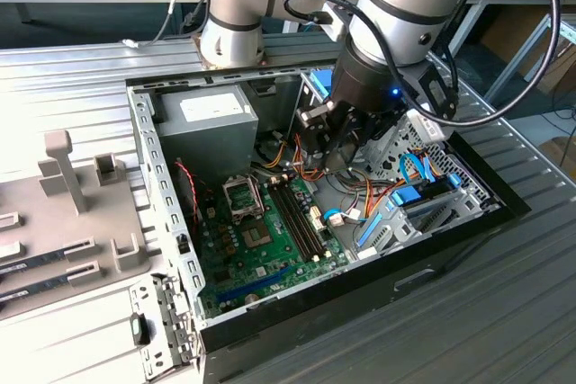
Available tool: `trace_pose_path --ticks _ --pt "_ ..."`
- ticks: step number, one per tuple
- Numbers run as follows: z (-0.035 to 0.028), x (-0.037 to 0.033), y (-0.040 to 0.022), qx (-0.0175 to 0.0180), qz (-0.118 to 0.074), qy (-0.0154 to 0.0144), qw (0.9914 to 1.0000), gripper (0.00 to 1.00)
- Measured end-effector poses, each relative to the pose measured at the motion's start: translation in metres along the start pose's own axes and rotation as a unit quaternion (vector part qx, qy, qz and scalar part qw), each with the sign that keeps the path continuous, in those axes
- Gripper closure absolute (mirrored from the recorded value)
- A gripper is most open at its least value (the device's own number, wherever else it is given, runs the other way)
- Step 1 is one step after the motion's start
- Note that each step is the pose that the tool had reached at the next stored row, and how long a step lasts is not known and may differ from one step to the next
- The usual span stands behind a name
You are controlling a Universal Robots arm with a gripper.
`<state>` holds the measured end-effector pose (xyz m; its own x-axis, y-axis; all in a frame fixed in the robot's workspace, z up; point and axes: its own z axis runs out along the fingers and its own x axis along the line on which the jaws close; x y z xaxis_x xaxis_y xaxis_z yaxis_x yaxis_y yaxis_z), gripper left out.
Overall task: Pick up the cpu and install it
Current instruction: 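Pick up the cpu and move it towards the insertion slot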
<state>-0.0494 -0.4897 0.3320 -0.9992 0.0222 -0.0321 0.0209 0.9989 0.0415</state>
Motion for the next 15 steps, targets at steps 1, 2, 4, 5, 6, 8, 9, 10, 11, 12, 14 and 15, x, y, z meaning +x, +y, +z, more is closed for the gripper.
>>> trace_pose_path --ticks 1,2,4,5,6,8,9,10,11,12,14,15 --pt "0.0003 0.0011 0.0000 0.0000 0.000 0.0000 1.00000 0.53" --pt "0.0010 0.0028 -0.0001 -0.0001 0.000 0.0000 1.00000 0.53" --pt "0.0025 0.0047 -0.0002 0.0000 0.000 0.0000 1.00000 0.53" --pt "0.0035 0.0057 -0.0003 0.0000 0.000 0.0000 1.00000 0.53" --pt "0.0049 0.0066 -0.0003 0.0000 0.000 0.0000 1.00000 0.53" --pt "0.0090 0.0082 -0.0007 0.0000 0.000 0.0000 1.00000 0.53" --pt "0.0114 0.0094 -0.0010 0.0000 0.000 0.0000 1.00000 0.53" --pt "0.0128 0.0101 -0.0011 -0.0001 0.000 0.0000 1.00000 0.53" --pt "0.0145 0.0109 -0.0012 0.0000 0.000 0.0000 1.00000 0.53" --pt "0.0155 0.0114 -0.0013 0.0000 0.000 0.0000 1.00000 0.53" --pt "0.0171 0.0126 -0.0014 0.0001 0.000 0.0000 1.00000 0.53" --pt "0.0171 0.0126 -0.0014 0.0001 0.000 0.0000 1.00000 0.53"
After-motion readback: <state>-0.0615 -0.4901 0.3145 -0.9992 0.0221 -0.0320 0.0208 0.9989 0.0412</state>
